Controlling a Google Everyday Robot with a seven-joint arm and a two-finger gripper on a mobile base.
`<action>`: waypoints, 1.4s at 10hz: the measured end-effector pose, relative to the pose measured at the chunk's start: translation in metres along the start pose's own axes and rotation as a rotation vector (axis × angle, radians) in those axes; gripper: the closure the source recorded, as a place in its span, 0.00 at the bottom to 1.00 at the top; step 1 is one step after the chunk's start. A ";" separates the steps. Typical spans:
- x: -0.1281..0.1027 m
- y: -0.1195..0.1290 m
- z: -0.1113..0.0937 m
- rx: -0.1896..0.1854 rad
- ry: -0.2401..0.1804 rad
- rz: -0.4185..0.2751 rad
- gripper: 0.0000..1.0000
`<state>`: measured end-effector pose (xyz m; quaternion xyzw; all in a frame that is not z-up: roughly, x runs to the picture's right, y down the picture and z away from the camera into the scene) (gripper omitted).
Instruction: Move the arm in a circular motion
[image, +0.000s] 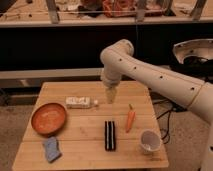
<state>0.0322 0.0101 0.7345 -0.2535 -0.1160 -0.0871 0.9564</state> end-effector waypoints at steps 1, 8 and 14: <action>0.014 0.001 -0.003 0.003 -0.003 0.016 0.20; 0.128 0.071 -0.029 0.015 0.006 0.266 0.20; 0.124 0.130 -0.039 0.018 0.017 0.325 0.20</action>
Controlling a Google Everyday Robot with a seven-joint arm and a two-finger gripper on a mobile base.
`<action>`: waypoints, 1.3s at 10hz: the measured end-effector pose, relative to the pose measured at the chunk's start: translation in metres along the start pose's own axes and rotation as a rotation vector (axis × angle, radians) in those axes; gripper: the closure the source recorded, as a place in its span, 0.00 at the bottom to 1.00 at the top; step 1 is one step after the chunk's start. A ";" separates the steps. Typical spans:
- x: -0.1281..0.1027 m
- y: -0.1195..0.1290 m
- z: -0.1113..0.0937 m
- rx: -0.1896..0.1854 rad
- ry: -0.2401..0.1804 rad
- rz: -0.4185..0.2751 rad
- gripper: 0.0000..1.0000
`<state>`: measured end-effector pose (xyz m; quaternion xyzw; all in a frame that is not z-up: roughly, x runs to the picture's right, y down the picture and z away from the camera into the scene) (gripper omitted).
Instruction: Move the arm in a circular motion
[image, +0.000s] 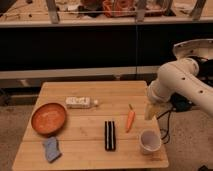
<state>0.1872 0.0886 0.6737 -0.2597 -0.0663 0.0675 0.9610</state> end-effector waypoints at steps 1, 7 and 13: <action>-0.015 0.007 0.001 -0.001 0.002 -0.005 0.20; -0.160 0.045 0.009 -0.023 0.021 -0.131 0.20; -0.238 -0.039 0.019 -0.015 -0.019 -0.367 0.20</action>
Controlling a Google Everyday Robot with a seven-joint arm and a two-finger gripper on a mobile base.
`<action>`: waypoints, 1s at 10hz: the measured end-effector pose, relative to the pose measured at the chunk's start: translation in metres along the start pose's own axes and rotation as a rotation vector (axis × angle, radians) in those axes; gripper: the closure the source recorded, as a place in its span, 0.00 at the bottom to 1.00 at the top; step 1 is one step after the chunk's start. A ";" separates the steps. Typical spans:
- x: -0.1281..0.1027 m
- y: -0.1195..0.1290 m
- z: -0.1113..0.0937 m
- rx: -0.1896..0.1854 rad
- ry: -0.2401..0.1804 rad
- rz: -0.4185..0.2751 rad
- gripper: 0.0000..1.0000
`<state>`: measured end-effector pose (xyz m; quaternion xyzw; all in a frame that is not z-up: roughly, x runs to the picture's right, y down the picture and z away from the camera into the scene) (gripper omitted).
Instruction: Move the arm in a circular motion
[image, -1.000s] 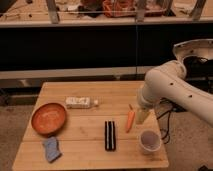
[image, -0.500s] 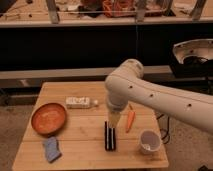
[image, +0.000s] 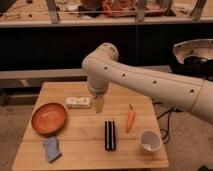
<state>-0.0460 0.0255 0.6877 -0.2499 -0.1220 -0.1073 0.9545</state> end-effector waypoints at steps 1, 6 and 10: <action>0.010 -0.016 0.001 0.010 -0.006 -0.006 0.20; 0.128 -0.048 -0.002 0.033 -0.013 0.070 0.20; 0.212 -0.001 -0.015 0.038 -0.006 0.239 0.20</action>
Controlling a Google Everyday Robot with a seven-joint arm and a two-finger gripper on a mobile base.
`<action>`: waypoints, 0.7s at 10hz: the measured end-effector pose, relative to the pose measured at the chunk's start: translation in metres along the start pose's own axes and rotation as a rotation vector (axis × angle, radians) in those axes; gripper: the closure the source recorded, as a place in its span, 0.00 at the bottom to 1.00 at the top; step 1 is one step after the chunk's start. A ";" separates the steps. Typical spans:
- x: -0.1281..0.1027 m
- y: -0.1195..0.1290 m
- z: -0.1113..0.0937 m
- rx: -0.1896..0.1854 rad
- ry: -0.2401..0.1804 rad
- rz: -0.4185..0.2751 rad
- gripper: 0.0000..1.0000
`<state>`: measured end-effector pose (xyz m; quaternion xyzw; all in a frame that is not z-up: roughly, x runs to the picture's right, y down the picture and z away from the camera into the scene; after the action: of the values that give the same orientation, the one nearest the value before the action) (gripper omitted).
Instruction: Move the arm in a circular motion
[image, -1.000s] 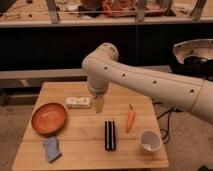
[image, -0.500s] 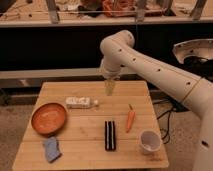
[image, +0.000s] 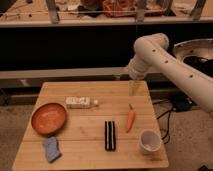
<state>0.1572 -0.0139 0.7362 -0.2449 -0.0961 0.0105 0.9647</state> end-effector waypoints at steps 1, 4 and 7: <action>0.024 0.016 -0.002 -0.005 0.006 0.049 0.20; 0.067 0.081 -0.010 -0.011 0.004 0.161 0.20; 0.062 0.126 -0.013 0.000 -0.003 0.210 0.20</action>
<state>0.2243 0.0953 0.6764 -0.2534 -0.0714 0.1121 0.9582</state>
